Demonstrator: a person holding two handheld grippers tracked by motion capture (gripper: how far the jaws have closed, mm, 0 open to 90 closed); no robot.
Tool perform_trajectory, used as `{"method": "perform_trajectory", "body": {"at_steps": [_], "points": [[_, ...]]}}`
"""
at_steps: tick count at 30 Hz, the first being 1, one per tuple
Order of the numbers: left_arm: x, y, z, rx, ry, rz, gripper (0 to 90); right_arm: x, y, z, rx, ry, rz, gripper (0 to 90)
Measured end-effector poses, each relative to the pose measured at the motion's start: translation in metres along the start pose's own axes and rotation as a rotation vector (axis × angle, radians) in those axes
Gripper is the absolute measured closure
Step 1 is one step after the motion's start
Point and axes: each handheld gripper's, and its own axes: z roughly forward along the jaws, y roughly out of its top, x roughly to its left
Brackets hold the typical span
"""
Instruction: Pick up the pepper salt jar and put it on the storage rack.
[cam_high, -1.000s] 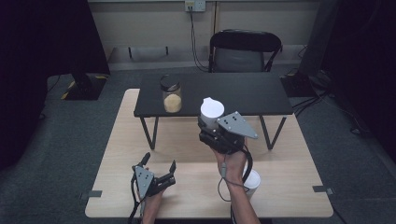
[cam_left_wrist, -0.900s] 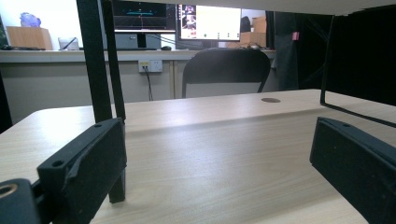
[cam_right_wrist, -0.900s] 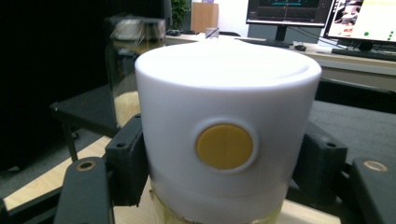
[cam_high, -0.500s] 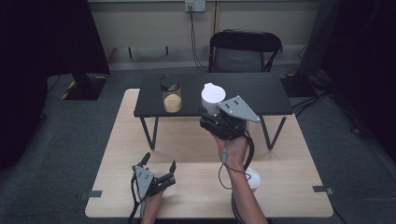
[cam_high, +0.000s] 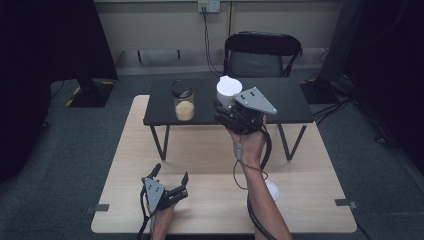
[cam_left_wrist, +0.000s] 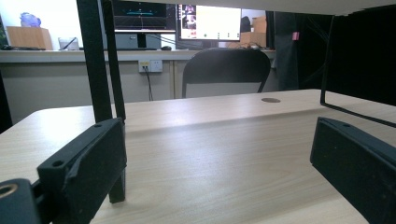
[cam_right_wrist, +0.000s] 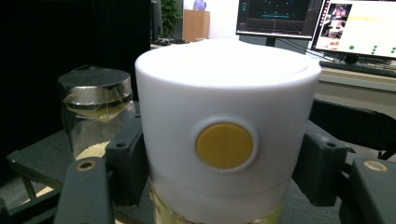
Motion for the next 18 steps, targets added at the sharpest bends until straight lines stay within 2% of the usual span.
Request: {"method": "perform_trajectory", "body": {"at_steps": [10, 15, 18], "points": [[0.000, 0.000, 0.000, -0.001, -0.001, -0.002, 3.0, -0.006, -0.001, 0.019, -0.001, -0.001, -0.002, 30.4], [0.000, 0.000, 0.000, -0.002, -0.001, -0.001, 2.8, -0.006, -0.001, 0.030, 0.016, -0.001, -0.014, 30.4], [0.000, 0.000, 0.000, -0.002, -0.001, -0.001, 2.8, -0.008, -0.002, 0.035, 0.020, 0.001, 0.000, 30.4]]}}
